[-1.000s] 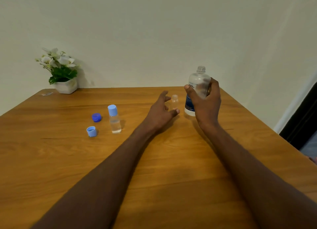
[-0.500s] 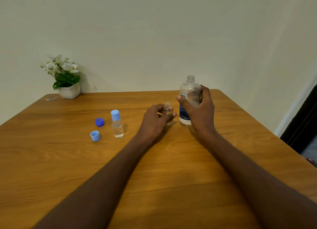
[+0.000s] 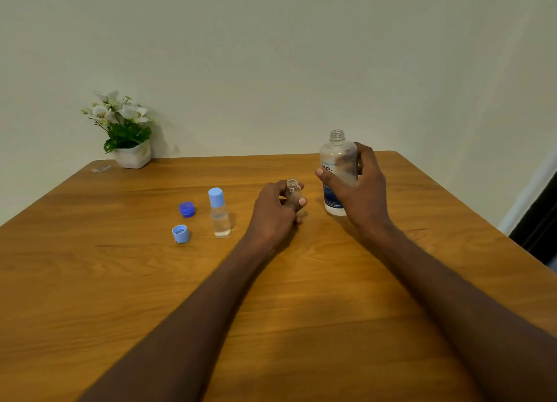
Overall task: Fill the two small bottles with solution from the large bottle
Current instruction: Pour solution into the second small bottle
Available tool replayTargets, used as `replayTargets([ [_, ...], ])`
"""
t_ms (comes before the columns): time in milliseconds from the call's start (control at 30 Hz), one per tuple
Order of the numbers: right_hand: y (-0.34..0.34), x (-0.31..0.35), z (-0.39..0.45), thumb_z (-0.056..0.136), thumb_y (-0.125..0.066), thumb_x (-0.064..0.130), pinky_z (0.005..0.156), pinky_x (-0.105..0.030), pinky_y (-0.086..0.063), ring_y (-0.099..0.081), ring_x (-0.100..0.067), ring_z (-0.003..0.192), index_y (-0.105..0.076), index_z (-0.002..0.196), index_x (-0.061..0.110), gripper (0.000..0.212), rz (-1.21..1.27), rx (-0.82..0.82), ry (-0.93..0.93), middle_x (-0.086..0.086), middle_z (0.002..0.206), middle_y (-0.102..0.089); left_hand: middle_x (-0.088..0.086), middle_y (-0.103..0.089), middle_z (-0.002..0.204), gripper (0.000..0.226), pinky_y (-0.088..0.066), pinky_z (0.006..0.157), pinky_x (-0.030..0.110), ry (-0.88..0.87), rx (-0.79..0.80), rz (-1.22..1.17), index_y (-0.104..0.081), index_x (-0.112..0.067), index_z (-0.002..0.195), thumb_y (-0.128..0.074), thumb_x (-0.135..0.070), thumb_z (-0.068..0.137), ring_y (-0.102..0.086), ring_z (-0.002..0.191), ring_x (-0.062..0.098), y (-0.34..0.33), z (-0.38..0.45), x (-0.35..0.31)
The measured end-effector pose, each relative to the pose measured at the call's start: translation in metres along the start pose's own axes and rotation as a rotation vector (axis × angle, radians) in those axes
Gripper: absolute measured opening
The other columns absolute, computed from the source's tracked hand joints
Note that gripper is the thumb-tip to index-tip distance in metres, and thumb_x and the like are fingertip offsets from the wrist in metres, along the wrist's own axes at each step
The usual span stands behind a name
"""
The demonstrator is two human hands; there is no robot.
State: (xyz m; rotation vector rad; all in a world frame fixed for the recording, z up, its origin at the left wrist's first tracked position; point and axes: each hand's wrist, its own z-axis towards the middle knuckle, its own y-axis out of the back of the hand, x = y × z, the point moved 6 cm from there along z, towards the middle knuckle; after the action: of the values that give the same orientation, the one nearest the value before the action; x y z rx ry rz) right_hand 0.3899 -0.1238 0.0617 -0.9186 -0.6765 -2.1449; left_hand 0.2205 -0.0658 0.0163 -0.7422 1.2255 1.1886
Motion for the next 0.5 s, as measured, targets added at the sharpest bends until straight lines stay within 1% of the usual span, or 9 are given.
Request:
replayTargets([
  [100,-0.0020,0.0010,-0.0006,0.085,-0.084,0.041,0.093,-0.024,-0.056,-0.060,-0.002,0.119,-0.051,0.140,0.021,0.067,-0.029,0.012,0.027,0.009,0.134,-0.061,0.012,-0.068,0.110,0.027,-0.059,0.061,0.025,0.011,-0.016,-0.031,-0.067,-0.011,0.125,-0.069,-0.008,0.098,-0.063,0.064,0.013,0.0006,0.0035,0.0009],
  [167,-0.0036,0.0017,-0.0009,0.085,-0.084,0.041,0.092,-0.024,-0.057,-0.060,-0.004,0.119,-0.051,0.139,0.021,0.066,-0.044,0.021,0.047,0.008,0.134,-0.061,0.011,-0.069,0.106,0.024,-0.058,0.058,0.025,0.011,-0.035,-0.052,-0.069,-0.010,0.119,-0.074,-0.009,0.095,-0.065,0.069,0.016,0.0022,0.0048,0.0007],
  [200,-0.0044,0.0021,-0.0010,0.085,-0.084,0.041,0.091,-0.023,-0.058,-0.060,-0.004,0.118,-0.051,0.139,0.021,0.066,-0.056,0.025,0.059,0.008,0.133,-0.061,0.010,-0.070,0.105,0.023,-0.058,0.059,0.026,0.004,-0.044,-0.054,-0.070,-0.010,0.116,-0.076,-0.011,0.093,-0.067,0.075,0.016,0.0029,0.0048,0.0003],
  [233,-0.0052,0.0026,-0.0011,0.085,-0.084,0.041,0.090,-0.022,-0.058,-0.061,-0.003,0.117,-0.051,0.139,0.021,0.066,-0.071,0.028,0.071,0.008,0.133,-0.061,0.007,-0.072,0.106,0.023,-0.058,0.061,0.027,-0.004,-0.048,-0.050,-0.072,-0.012,0.114,-0.078,-0.013,0.092,-0.069,0.083,0.016,0.0034,0.0050,0.0002],
  [300,-0.0059,0.0032,-0.0009,0.085,-0.084,0.041,0.089,-0.022,-0.058,-0.061,-0.005,0.116,-0.051,0.138,0.020,0.066,-0.101,0.031,0.089,0.008,0.133,-0.061,0.001,-0.074,0.108,0.026,-0.057,0.071,0.029,-0.019,-0.050,-0.025,-0.074,-0.015,0.114,-0.080,-0.017,0.090,-0.070,0.097,0.016,0.0036,0.0058,0.0002],
  [400,-0.0055,0.0026,-0.0003,0.084,-0.085,0.043,0.089,-0.028,-0.060,-0.061,-0.009,0.117,-0.052,0.136,0.021,0.066,-0.133,0.037,0.114,0.006,0.132,-0.061,-0.003,-0.075,0.107,0.029,-0.060,0.081,0.037,-0.067,-0.092,0.028,-0.074,-0.016,0.117,-0.080,-0.019,0.089,-0.069,0.100,0.015,0.0061,0.0064,-0.0020],
  [433,-0.0053,0.0023,0.0000,0.083,-0.085,0.044,0.088,-0.031,-0.060,-0.061,-0.010,0.116,-0.052,0.135,0.021,0.066,-0.147,0.041,0.123,0.006,0.132,-0.061,-0.003,-0.075,0.107,0.031,-0.062,0.081,0.040,-0.081,-0.112,0.051,-0.074,-0.016,0.118,-0.081,-0.020,0.089,-0.069,0.100,0.016,0.0076,0.0070,-0.0024],
  [467,-0.0051,0.0014,0.0004,0.081,-0.085,0.045,0.089,-0.033,-0.060,-0.061,-0.011,0.116,-0.052,0.135,0.021,0.067,-0.163,0.046,0.131,0.006,0.131,-0.061,-0.003,-0.074,0.107,0.032,-0.063,0.078,0.040,-0.088,-0.122,0.067,-0.073,-0.015,0.120,-0.081,-0.021,0.089,-0.069,0.100,0.016,0.0086,0.0069,-0.0032],
  [500,-0.0050,0.0003,0.0007,0.080,-0.086,0.045,0.089,-0.035,-0.060,-0.060,-0.011,0.115,-0.053,0.135,0.020,0.069,-0.181,0.050,0.137,0.005,0.130,-0.061,-0.002,-0.074,0.108,0.034,-0.063,0.074,0.037,-0.087,-0.128,0.075,-0.072,-0.014,0.121,-0.081,-0.020,0.089,-0.069,0.100,0.017,0.0088,0.0063,-0.0042],
])
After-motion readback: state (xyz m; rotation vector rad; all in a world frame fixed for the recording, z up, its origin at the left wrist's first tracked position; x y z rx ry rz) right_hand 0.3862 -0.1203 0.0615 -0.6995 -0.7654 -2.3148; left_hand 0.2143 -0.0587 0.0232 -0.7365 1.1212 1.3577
